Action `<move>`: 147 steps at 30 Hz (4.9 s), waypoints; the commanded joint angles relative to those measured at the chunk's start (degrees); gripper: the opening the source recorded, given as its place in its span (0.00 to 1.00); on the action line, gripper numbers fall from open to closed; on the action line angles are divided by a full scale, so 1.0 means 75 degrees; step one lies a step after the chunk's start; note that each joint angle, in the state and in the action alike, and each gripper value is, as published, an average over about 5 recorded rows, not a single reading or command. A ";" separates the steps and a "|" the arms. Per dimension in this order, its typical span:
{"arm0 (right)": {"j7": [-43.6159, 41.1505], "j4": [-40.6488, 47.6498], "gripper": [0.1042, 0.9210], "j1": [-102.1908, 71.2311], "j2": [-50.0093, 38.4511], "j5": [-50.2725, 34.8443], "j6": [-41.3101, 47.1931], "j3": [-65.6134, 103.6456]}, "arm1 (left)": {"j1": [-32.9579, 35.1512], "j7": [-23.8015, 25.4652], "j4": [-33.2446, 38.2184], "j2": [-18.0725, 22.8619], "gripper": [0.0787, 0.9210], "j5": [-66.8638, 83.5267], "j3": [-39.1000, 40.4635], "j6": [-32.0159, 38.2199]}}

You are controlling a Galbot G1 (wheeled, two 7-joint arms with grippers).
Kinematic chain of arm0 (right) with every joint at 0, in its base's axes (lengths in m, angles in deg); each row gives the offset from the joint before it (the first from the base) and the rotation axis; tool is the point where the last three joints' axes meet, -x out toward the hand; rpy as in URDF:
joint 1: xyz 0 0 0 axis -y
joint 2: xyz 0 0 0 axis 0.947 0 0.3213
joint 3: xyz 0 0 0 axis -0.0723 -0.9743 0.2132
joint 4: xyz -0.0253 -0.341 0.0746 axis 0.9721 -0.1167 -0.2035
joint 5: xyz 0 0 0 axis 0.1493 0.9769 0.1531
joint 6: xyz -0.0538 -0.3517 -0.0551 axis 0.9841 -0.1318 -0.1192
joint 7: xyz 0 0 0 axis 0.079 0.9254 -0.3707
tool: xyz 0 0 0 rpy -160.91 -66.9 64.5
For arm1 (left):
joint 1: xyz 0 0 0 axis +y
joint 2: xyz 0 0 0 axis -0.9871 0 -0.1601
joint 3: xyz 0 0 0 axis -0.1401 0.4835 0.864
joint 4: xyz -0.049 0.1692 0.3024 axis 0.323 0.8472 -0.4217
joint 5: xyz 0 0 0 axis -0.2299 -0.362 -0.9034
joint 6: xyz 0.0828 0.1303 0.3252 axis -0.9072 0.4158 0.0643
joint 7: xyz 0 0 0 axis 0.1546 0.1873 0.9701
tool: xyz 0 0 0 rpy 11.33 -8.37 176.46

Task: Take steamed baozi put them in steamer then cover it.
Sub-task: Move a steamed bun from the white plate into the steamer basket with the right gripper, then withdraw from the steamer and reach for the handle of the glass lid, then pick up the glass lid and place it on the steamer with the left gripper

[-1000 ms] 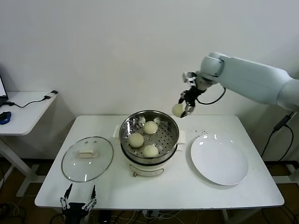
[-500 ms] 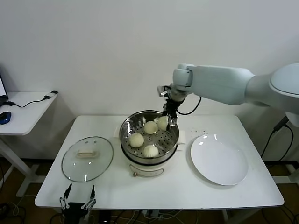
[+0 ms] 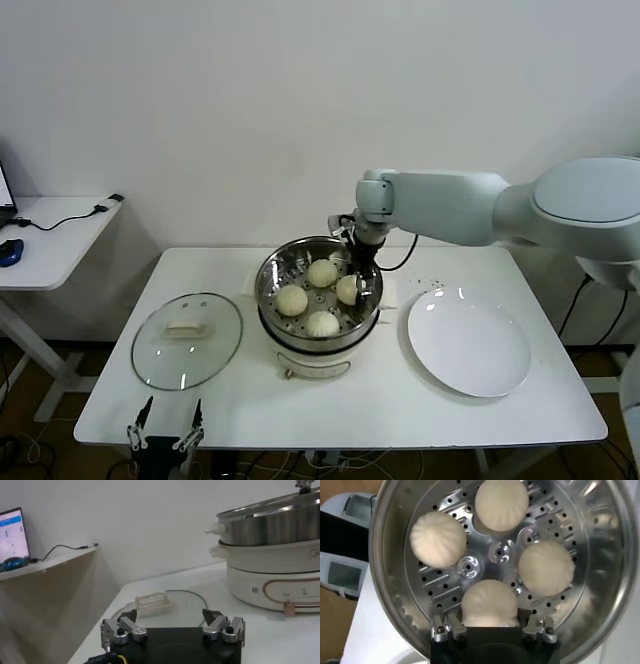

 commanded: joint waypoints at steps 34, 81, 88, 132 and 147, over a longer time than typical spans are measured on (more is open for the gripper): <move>0.3313 -0.2241 0.88 -0.2082 -0.5588 -0.0663 -0.2918 0.5003 | -0.0265 -0.0048 0.0218 -0.0025 0.88 -0.0141 -0.0228 -0.0145; 0.5466 -0.4242 0.88 -1.5474 -0.2778 0.1974 -0.2877 1.8337 | -0.3805 -0.0581 -0.2639 -0.0386 0.88 -1.1437 -0.0034 -0.0231; 0.5466 -0.4151 0.88 -1.5491 -0.2629 0.2177 -0.2927 1.8344 | -0.4486 -0.0840 -0.3596 -0.0539 0.88 -1.1501 -0.0210 -0.0398; 0.5317 -0.3510 0.88 -1.5286 -0.2154 0.3218 -0.3271 1.8306 | -0.5775 -0.1289 -0.5120 -0.0832 0.41 -1.0780 -0.0164 -0.0561; 0.5222 -0.3301 0.88 -1.5200 -0.2190 0.3301 -0.3335 1.8365 | -0.4348 -0.0822 -0.2119 -0.1639 0.08 -0.8936 -0.0096 -0.1172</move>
